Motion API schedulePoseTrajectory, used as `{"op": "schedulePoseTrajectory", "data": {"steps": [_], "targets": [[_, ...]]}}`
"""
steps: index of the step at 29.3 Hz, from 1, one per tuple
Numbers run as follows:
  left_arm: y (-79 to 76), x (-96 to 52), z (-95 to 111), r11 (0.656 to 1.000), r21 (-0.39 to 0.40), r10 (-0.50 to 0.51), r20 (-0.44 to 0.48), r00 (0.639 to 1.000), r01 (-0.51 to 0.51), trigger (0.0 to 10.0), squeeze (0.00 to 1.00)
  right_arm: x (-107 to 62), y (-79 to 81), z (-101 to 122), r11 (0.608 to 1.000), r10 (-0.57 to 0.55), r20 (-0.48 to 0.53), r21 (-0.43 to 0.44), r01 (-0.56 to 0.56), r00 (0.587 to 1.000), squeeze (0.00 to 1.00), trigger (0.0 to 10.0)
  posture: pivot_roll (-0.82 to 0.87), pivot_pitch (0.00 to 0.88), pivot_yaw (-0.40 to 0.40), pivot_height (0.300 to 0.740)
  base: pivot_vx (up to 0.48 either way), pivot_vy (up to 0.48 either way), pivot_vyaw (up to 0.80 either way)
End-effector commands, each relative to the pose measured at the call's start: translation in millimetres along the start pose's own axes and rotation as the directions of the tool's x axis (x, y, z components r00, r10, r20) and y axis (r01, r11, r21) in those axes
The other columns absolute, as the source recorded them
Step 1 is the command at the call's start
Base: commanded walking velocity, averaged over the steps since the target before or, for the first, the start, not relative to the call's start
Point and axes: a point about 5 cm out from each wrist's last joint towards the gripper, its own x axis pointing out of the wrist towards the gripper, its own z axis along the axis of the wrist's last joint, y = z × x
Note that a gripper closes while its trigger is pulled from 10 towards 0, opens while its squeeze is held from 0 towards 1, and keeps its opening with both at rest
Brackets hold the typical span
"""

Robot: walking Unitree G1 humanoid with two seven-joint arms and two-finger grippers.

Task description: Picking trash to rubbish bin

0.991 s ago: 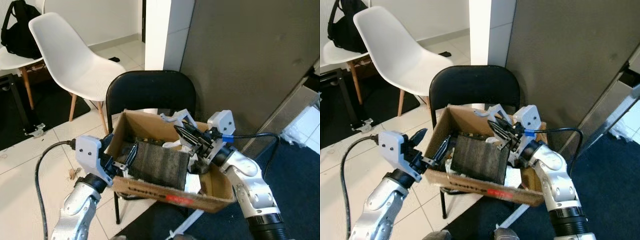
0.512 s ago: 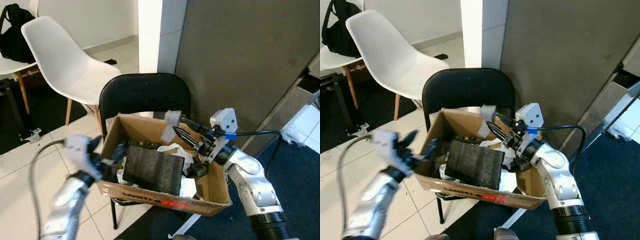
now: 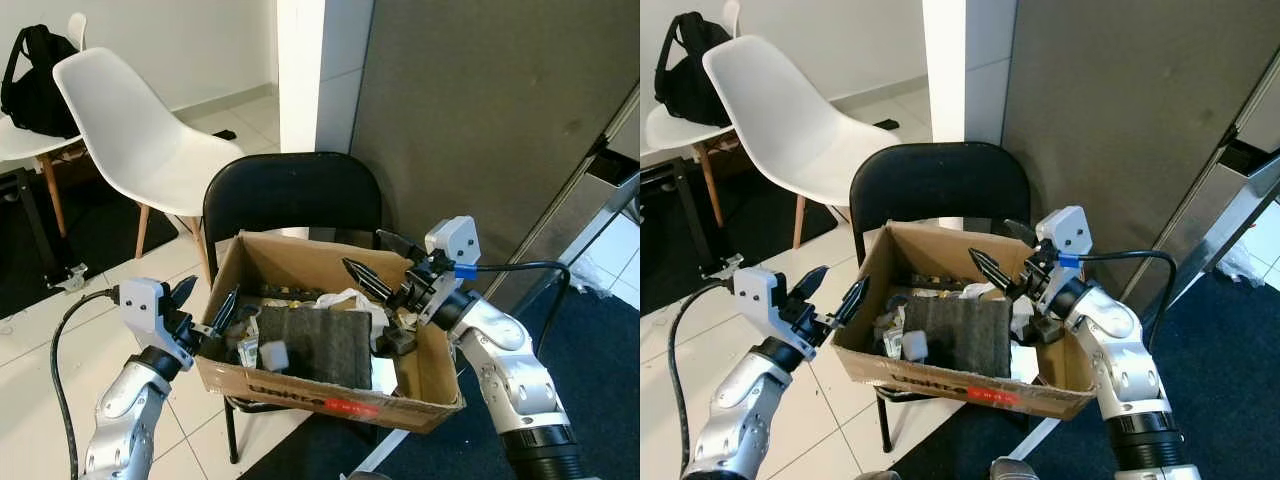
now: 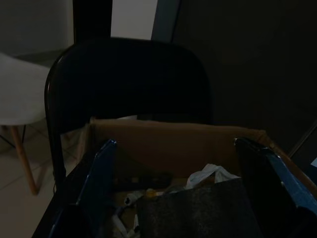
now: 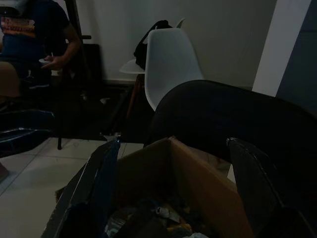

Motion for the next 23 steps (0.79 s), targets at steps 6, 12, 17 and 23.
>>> {"op": "schedulePoseTrajectory", "data": {"steps": [6,12,17,23], "targets": [[1.2,0.0,-5.8,1.0,-0.002,-0.001,-0.013,1.0,0.001,10.0,0.0,-1.8,-0.7,-6.0,1.0,-0.006,-0.015,0.006,0.006,1.0,0.0,10.0,0.04,0.0,-0.019,0.74,-0.094,0.0,0.0],[0.2,0.7,-5.4,1.0,0.006,-0.005,-0.006,1.0,0.005,10.0,0.0,-1.7,-0.7,-6.0,1.0,-0.007,-0.016,0.004,0.007,1.0,0.0,10.0,0.04,0.0,-0.019,0.74,-0.299,0.0,0.0],[-2.4,2.3,-2.6,1.0,0.012,-0.011,0.007,1.0,0.011,10.0,0.0,-1.5,0.0,-5.7,1.0,-0.007,-0.015,0.002,0.007,1.0,0.0,10.0,0.04,0.0,-0.017,0.74,-0.302,0.0,0.0],[-3.7,3.2,-1.8,1.0,0.014,-0.012,0.012,1.0,0.012,10.0,0.0,-1.5,-0.5,-5.8,1.0,-0.009,-0.016,0.001,0.009,1.0,0.0,10.0,0.04,0.0,-0.017,0.74,-0.303,0.0,0.0]]}}
